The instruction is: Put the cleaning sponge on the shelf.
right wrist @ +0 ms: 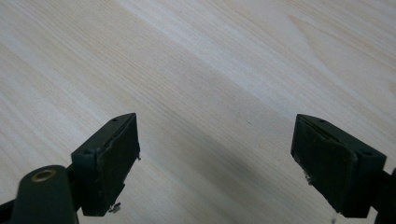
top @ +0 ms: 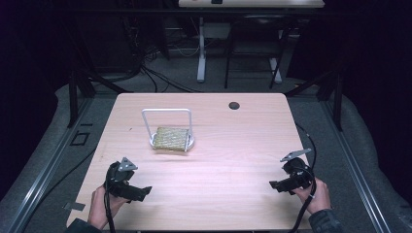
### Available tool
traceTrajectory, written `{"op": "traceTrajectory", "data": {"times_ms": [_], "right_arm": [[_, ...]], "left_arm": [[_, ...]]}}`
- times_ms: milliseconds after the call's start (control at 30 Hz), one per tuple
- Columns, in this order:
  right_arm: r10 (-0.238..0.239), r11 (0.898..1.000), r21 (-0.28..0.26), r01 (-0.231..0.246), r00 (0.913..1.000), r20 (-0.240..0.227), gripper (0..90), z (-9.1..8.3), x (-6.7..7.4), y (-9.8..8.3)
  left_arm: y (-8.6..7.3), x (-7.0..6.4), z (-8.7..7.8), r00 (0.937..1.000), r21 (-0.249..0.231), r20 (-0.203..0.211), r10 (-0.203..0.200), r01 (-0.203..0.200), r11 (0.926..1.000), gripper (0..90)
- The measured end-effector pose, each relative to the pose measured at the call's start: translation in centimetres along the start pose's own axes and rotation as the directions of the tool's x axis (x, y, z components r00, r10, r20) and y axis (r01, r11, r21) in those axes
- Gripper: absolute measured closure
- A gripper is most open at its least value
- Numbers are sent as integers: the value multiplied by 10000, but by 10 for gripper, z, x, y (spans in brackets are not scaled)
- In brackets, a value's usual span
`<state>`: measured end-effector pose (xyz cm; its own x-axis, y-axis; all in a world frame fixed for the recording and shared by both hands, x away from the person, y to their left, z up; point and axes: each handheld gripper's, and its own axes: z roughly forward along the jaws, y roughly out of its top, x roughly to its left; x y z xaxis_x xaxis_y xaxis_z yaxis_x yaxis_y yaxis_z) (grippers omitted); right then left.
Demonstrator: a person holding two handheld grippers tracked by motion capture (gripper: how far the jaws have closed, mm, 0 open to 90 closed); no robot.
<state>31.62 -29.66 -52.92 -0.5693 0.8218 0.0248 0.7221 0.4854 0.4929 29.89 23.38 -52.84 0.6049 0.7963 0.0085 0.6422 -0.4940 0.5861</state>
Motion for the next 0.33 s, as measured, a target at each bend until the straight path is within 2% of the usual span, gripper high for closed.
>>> {"op": "traceTrajectory", "data": {"times_ms": [167, 333], "right_arm": [[-36, 10000, 33, 36, 10000, -9, 150, 1, 0, 0], [-45, 10000, -21, 45, 10000, -15, 150, 2, 0, 0]], "left_arm": [[3, -3, 1, 9998, -121, 18, 216, -215, 9997, 1], [4, -3, 2, 9997, -110, 121, 211, -210, 9997, 1]]}}
